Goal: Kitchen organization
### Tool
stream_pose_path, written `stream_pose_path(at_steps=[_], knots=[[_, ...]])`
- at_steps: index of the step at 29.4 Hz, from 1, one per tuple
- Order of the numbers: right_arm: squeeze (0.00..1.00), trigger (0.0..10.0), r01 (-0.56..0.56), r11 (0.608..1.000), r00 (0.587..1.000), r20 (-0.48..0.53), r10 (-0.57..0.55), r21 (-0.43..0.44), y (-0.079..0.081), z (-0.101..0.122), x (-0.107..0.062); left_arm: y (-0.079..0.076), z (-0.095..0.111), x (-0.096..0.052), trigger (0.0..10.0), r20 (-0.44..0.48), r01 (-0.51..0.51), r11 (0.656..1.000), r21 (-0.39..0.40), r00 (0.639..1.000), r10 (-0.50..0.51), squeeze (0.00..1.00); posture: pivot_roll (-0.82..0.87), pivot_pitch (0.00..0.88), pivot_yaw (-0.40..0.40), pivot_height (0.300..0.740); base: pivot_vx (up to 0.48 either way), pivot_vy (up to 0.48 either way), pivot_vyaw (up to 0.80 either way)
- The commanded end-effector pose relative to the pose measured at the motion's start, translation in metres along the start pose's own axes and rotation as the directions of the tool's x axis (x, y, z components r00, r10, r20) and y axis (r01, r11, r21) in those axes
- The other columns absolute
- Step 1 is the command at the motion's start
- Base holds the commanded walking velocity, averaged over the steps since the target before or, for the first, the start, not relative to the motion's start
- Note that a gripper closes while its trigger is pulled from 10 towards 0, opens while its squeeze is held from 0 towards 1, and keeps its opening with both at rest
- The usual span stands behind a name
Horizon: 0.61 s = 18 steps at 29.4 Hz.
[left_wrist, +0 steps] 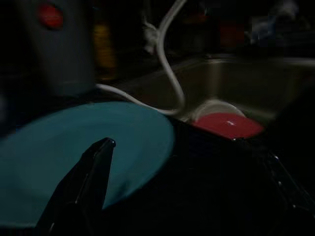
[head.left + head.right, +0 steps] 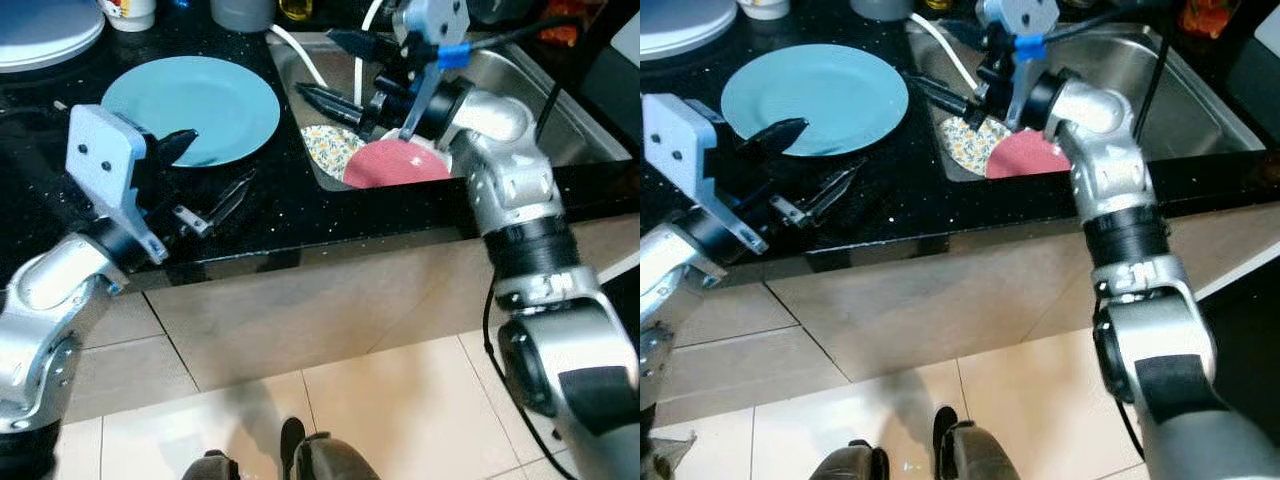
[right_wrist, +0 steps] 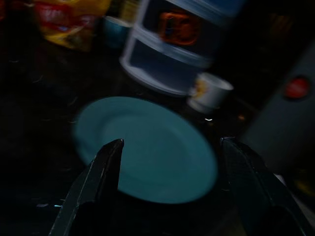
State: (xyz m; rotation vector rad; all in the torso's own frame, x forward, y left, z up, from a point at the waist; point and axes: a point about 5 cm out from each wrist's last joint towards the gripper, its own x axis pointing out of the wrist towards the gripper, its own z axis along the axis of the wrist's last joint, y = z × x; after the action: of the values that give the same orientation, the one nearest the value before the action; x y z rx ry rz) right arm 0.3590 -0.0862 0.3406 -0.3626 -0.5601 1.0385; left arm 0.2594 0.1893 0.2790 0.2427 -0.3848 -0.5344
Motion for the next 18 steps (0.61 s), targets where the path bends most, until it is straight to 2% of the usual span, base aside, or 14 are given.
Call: stream_pose_path(at_steps=[1, 4, 6, 9, 12, 18], knots=[[0.0, 10.0, 0.018, 0.999, 0.999, 0.032, -0.02, 0.05, 0.009, -0.004, 0.008, 0.014, 0.002, -0.013, 10.0, -0.032, -0.049, 0.996, 0.075, 0.998, 0.052, 0.0, 0.18, 0.112, -0.102, 0.74, 0.0, 0.0, 0.0], [0.0, 10.0, 0.067, 0.994, 0.997, 0.036, -0.07, 0.083, 0.01, -0.008, 0.014, 0.023, 0.006, -0.02, 10.0, -0.04, -0.082, 0.991, 0.109, 0.995, 0.087, 0.0, 0.19, 0.11, -0.11, 0.74, 0.0, 0.0, 0.0], [0.0, 10.0, 0.151, 0.98, 0.987, 0.037, -0.157, 0.131, 0.009, -0.015, 0.02, 0.033, 0.011, -0.028, 10.0, -0.042, -0.122, 0.981, 0.151, 0.991, 0.13, 0.0, 0.21, 0.104, -0.112, 0.74, 0.0, 0.0, 0.0], [0.0, 10.0, 0.213, 0.968, 0.976, 0.017, -0.217, 0.136, 0.009, -0.02, 0.022, 0.037, 0.015, -0.031, 10.0, -0.04, -0.139, 0.975, 0.171, 0.988, 0.148, 0.0, 0.23, 0.102, -0.112, 0.74, 0.0, 0.0, 0.66], [0.0, 10.0, 0.252, 0.96, 0.967, -0.008, -0.253, 0.123, 0.009, -0.024, 0.022, 0.039, 0.017, -0.033, 10.0, -0.043, -0.14, 0.973, 0.186, 0.988, 0.15, 0.0, 0.24, 0.099, -0.113, 0.74, 0.0, 0.0, 0.68], [0.0, 10.0, 0.285, 0.958, 0.954, -0.101, -0.283, 0.013, 0.011, -0.035, 0.023, 0.04, 0.019, -0.036, 10.0, -0.049, -0.126, 0.972, 0.198, 0.989, 0.139, 0.0, 0.25, 0.087, -0.111, 0.74, 0.0, 0.0, 0.73]])
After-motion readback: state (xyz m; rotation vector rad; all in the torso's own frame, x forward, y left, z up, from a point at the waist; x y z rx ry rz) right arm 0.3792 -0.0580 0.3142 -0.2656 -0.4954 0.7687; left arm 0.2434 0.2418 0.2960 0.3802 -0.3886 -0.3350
